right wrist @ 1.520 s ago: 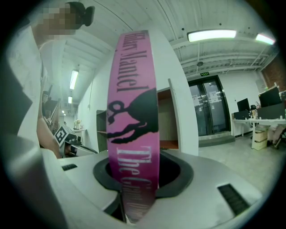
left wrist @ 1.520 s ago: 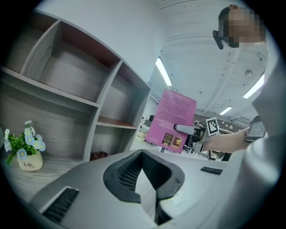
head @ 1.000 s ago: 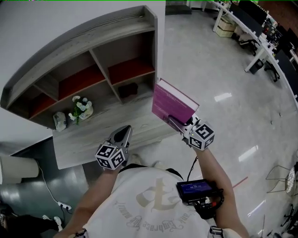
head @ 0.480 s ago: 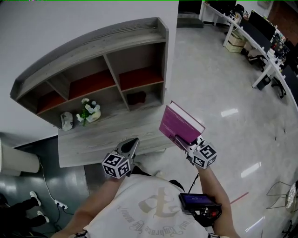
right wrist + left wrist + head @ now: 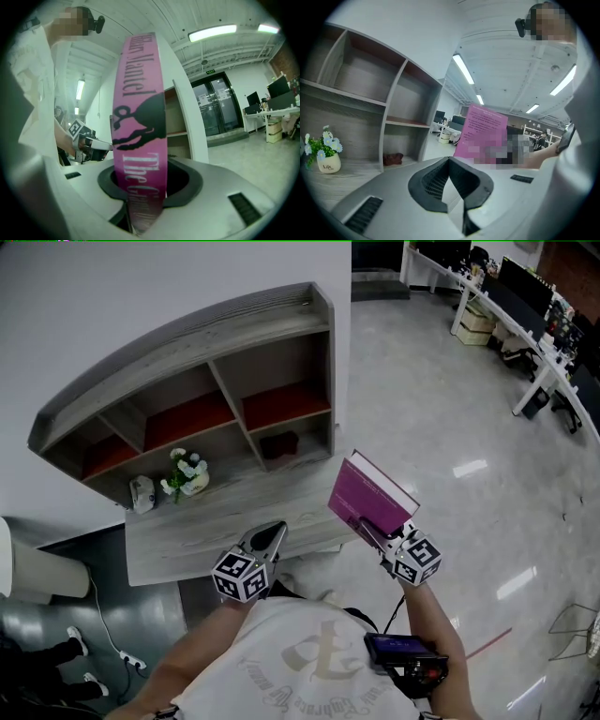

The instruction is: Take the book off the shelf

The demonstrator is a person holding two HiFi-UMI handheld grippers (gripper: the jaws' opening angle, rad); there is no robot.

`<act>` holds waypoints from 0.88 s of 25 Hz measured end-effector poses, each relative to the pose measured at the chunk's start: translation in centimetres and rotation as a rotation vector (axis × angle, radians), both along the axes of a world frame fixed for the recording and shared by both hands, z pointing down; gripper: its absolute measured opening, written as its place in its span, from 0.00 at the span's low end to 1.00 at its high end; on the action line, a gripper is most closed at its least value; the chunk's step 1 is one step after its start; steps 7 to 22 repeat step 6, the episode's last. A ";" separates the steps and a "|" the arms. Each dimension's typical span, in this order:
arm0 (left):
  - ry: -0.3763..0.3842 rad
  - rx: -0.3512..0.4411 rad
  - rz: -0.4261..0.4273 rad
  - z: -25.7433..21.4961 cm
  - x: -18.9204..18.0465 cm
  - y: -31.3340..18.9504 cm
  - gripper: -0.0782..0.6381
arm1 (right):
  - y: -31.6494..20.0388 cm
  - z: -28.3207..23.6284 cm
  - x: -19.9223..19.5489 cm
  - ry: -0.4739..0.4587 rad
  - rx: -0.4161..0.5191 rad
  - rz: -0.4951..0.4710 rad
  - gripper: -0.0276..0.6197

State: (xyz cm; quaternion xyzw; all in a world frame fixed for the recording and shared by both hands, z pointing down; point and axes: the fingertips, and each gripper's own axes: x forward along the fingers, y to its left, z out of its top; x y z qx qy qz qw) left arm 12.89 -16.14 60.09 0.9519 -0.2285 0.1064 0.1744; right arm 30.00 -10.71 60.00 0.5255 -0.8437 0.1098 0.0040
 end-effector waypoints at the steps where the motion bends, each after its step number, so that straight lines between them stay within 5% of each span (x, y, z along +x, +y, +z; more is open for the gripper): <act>1: -0.001 0.002 -0.002 0.0 -0.1 0.0 0.11 | 0.0 0.0 -0.1 -0.001 0.002 -0.002 0.27; 22: -0.003 0.000 -0.005 0.3 -0.3 0.7 0.11 | 0.1 0.2 -0.5 -0.001 0.000 -0.013 0.27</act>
